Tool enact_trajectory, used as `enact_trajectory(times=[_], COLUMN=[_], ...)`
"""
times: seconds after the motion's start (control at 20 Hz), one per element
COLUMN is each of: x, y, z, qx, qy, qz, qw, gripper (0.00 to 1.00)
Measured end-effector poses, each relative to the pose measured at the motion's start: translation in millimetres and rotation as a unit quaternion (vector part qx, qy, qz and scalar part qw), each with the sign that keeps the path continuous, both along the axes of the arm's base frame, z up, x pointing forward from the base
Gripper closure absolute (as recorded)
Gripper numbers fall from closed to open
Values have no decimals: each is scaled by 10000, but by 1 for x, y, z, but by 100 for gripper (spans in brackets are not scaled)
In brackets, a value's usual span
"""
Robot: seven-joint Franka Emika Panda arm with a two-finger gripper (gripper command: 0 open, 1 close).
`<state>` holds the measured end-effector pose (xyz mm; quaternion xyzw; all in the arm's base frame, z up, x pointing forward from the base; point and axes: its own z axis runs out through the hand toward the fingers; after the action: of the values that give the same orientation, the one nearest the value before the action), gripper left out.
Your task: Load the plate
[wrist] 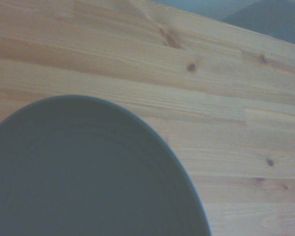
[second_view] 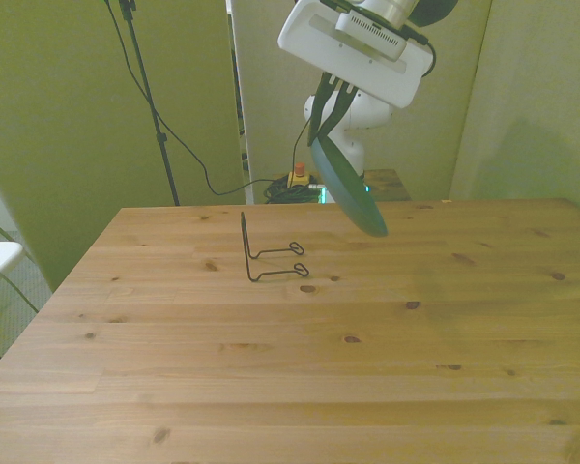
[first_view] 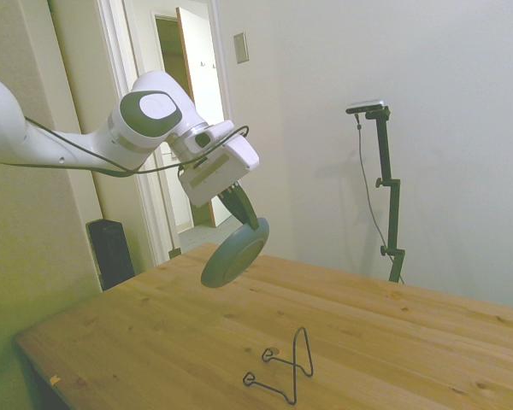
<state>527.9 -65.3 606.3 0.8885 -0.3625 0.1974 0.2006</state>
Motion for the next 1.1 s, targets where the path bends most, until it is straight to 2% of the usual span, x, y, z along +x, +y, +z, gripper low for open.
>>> enact_trajectory(times=[0.2,0.5,1.1], x=[-23,-41,-50], y=[-12,-50,-54], z=[-24,-69,-115], qx=[-697,-1487,-1867], qy=[252,181,233], qz=[170,353,300], qw=[9971,9881,9817], gripper=[100,100,100])
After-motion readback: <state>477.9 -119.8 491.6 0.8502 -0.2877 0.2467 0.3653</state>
